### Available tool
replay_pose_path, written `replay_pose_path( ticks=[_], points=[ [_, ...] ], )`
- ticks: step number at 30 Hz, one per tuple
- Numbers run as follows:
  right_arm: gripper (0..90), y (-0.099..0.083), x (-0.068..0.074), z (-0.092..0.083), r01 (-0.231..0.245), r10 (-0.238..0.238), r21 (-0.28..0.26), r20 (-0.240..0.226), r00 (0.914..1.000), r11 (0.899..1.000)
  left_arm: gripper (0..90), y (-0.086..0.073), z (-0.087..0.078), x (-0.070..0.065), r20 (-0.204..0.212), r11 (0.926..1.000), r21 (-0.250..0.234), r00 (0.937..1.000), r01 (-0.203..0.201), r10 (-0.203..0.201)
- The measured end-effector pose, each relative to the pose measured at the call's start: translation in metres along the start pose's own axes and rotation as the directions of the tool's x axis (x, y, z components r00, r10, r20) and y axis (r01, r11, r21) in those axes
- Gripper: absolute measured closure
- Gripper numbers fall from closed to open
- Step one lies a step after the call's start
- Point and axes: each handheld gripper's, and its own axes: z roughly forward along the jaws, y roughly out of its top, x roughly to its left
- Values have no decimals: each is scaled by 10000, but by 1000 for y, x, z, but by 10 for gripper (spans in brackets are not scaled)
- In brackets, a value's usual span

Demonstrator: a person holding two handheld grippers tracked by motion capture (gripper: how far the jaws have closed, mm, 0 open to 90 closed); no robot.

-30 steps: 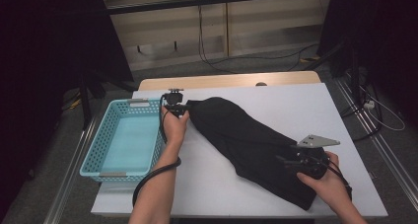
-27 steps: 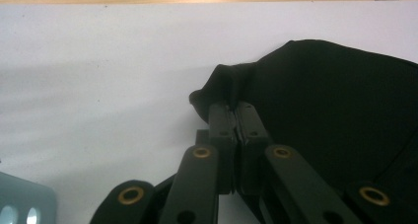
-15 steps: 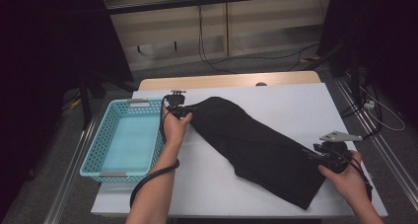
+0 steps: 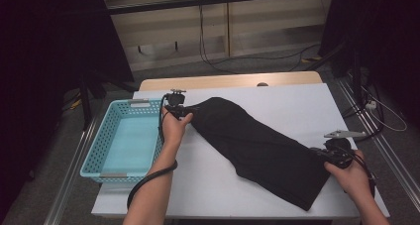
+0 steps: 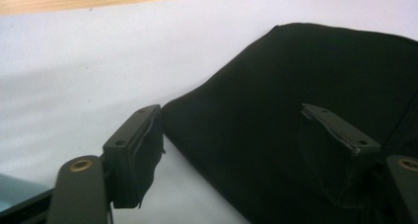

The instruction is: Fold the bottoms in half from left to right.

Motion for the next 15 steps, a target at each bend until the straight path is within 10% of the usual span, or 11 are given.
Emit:
replay_pose_path(
  ticks=[7,15],
  points=[
    [870,-2,-14,-5,-231,233,-153,165,9996,9996,227,-3,8,4,-109,9999,133,9999,-79,80],
    [488,8,19,-6,655,-680,-768,-307,9972,9949,221,-6,10,5,-122,9996,199,9997,-203,205]
  ],
)
